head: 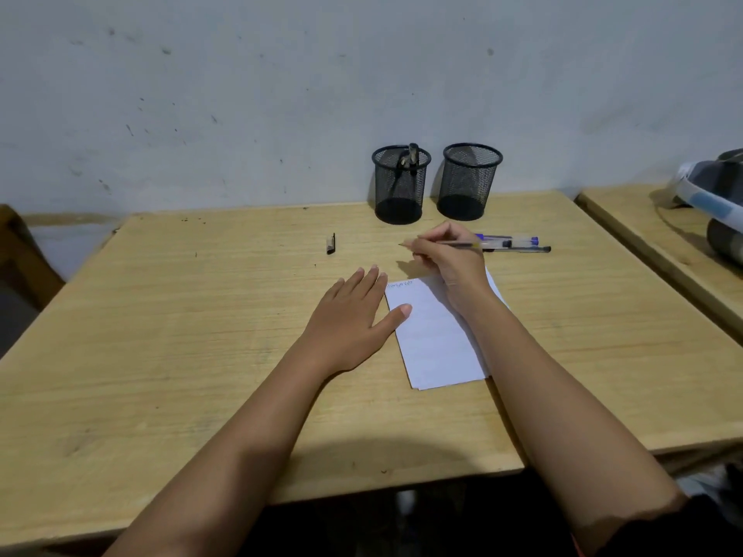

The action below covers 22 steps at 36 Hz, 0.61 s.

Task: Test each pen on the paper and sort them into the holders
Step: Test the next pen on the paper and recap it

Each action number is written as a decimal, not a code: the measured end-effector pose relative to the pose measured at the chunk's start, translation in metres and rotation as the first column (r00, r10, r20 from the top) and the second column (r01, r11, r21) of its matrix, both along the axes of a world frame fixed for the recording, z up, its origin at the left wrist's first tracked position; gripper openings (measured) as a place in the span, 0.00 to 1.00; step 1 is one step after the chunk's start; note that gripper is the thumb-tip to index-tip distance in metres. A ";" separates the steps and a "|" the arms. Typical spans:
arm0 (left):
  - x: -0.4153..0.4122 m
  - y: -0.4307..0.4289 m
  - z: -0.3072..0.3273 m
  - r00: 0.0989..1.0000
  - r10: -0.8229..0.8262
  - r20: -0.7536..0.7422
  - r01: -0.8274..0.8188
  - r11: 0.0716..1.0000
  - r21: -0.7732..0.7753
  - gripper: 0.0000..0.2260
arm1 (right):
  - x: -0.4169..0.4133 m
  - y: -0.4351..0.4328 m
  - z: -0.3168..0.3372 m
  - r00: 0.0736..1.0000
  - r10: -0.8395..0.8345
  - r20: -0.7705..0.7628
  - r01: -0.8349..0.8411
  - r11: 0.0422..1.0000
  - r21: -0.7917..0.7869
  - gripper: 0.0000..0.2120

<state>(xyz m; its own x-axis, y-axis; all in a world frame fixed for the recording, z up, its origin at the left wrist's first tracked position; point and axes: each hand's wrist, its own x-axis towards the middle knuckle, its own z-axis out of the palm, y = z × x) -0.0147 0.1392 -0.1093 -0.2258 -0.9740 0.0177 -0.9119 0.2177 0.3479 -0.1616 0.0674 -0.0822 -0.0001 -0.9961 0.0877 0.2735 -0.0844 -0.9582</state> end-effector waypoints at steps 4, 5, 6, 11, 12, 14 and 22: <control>0.002 -0.002 0.006 0.971 0.026 -0.237 -0.035 0.999 -0.032 0.27 | -0.005 -0.002 0.006 0.996 0.075 0.047 -0.074 0.997 -0.013 0.04; 0.003 -0.003 0.009 0.943 0.056 -0.329 -0.073 0.997 -0.038 0.26 | -0.007 -0.002 0.009 0.995 0.074 0.064 -0.074 0.997 -0.010 0.05; 0.004 -0.006 0.012 0.906 0.095 -0.413 -0.122 0.992 -0.040 0.26 | -0.009 -0.001 0.013 0.994 0.069 0.081 -0.069 0.998 -0.006 0.06; 0.021 -0.039 0.025 0.842 0.320 -0.434 -0.406 0.906 -0.118 0.19 | -0.022 -0.004 0.035 0.997 0.068 0.022 -0.067 0.998 -0.008 0.06; 0.025 -0.048 0.026 0.845 0.357 -0.398 -0.438 0.889 -0.132 0.19 | -0.024 -0.005 0.039 0.997 0.070 0.009 -0.070 0.997 -0.014 0.06; 0.031 -0.061 0.026 0.849 0.438 -0.296 -0.486 0.867 -0.110 0.19 | -0.026 -0.005 0.045 0.998 0.067 -0.021 -0.068 0.997 -0.031 0.05; 0.034 -0.073 0.006 0.876 0.401 -0.269 -0.462 0.858 -0.224 0.13 | -0.030 -0.009 0.053 0.995 0.086 -0.049 -0.087 0.996 -0.015 0.06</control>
<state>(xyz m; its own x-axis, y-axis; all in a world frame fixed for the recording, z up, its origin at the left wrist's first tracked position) 0.0190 0.0657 -0.1032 0.2548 -0.9206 0.2960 -0.8500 -0.0673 0.5225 -0.1914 0.0582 -0.0296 0.0903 -0.9906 0.1025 0.2344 -0.0789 -0.9689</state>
